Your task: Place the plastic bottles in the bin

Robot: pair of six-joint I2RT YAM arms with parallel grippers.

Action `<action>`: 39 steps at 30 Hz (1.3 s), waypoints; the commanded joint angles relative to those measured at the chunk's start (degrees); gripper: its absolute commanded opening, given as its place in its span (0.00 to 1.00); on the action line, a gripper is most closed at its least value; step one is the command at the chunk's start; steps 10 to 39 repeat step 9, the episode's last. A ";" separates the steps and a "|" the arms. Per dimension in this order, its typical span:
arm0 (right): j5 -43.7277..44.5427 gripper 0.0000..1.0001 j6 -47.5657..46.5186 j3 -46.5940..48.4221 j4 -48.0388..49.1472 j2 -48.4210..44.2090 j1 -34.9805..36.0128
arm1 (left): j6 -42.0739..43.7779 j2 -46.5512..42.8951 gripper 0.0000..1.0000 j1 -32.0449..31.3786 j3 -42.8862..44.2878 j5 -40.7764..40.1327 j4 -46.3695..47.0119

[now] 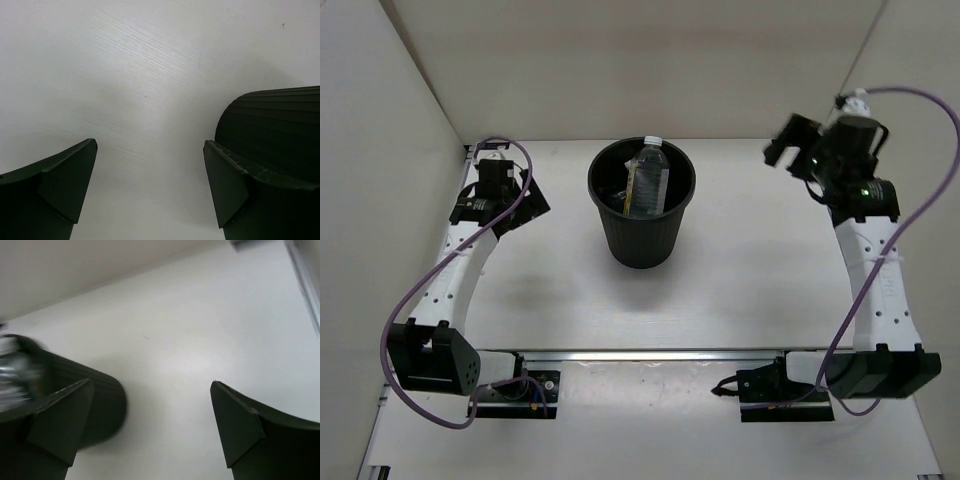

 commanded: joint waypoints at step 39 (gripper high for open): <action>1.32 0.99 -0.07 -30.03 -10.55 -12.35 -14.57 | -0.70 -4.03 0.98 -0.99 0.51 -1.16 -0.40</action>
